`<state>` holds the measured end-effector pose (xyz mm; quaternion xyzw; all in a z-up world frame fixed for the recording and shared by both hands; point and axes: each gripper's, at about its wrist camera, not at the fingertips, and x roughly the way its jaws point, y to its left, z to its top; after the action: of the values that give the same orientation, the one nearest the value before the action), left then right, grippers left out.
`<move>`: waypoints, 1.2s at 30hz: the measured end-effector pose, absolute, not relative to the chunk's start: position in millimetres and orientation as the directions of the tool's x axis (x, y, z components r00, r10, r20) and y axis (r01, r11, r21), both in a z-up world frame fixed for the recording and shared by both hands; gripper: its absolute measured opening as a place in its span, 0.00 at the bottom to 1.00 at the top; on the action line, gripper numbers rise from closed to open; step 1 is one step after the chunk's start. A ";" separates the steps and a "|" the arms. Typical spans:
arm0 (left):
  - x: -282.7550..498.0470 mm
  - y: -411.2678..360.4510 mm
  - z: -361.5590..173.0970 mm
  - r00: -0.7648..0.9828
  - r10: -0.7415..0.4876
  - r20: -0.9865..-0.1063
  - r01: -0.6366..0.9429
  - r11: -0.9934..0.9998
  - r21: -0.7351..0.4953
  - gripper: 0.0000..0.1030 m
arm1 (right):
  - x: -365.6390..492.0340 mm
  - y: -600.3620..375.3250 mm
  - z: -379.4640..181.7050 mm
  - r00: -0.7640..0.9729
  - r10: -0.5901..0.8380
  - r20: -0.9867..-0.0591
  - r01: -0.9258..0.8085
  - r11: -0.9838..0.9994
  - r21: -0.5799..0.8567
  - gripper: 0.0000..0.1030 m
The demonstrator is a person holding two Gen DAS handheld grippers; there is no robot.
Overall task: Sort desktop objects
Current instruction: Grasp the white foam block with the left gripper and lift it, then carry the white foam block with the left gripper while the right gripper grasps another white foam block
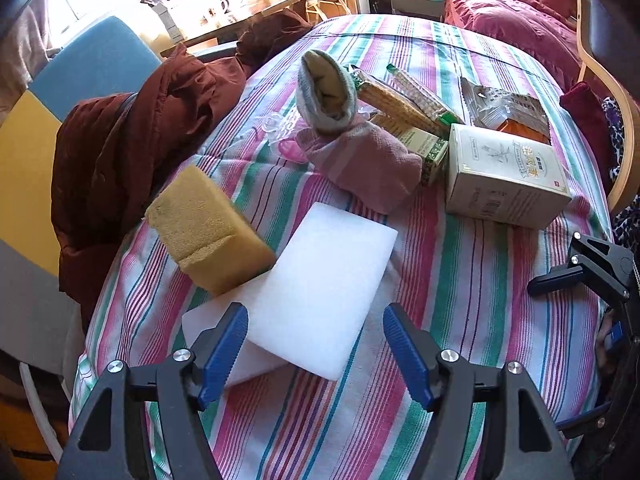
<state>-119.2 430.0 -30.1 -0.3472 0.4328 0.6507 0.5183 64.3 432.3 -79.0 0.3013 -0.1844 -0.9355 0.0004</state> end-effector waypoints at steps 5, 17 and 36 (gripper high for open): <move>-120.4 433.8 -33.8 -0.234 0.365 -0.901 -0.972 -0.057 0.229 0.70 | 63.7 432.0 -79.3 -0.817 -0.112 -0.566 -0.111 -0.932 0.344 1.00; -126.9 443.3 -47.2 -0.174 0.331 -0.927 -0.984 -0.032 0.173 0.70 | 62.0 431.9 -79.3 -0.814 -0.114 -0.570 -0.111 -0.932 0.344 1.00; -75.8 333.3 -32.6 -0.255 0.444 -0.859 -0.875 -0.484 0.009 0.59 | 61.1 432.1 -78.7 -0.812 -0.110 -0.574 -0.115 -0.933 0.341 1.00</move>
<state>-75.8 333.3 -32.6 -0.4236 0.2545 0.7500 0.4395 61.1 432.1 -78.7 0.3069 -0.1829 -0.9340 -0.0013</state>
